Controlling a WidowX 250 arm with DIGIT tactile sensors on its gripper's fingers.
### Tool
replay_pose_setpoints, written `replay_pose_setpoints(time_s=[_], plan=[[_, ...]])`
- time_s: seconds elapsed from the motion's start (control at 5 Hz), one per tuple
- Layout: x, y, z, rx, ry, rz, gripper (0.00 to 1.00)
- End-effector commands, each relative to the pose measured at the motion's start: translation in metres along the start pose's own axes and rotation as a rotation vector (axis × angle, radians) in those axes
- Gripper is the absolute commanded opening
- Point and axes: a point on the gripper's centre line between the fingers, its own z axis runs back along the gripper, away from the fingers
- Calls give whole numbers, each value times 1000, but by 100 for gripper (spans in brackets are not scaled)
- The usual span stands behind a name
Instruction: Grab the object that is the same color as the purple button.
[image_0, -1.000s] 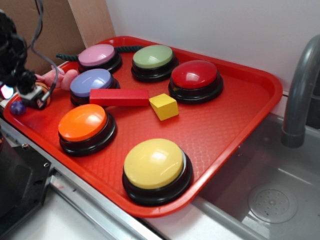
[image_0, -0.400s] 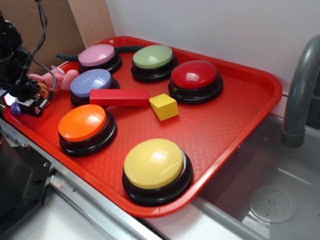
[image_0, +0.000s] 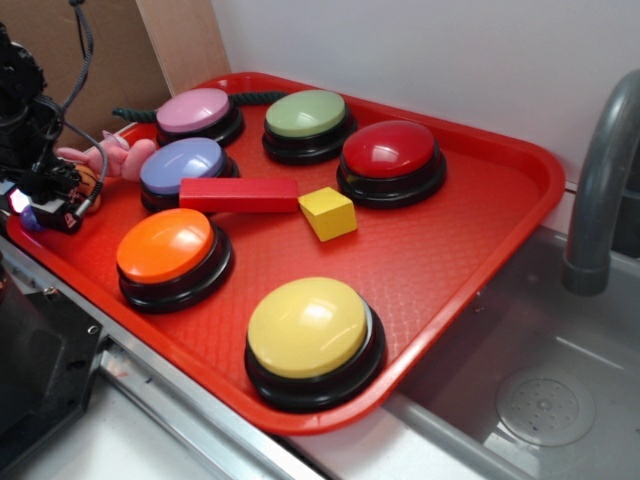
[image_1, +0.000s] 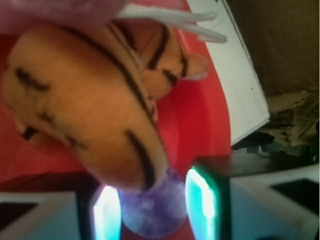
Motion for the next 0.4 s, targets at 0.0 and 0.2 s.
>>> replay_pose_setpoints(time_s=[0.0, 0.2], plan=[[7, -1, 54, -155, 67, 42, 0], [15, -36, 93, -212, -12, -20, 0]])
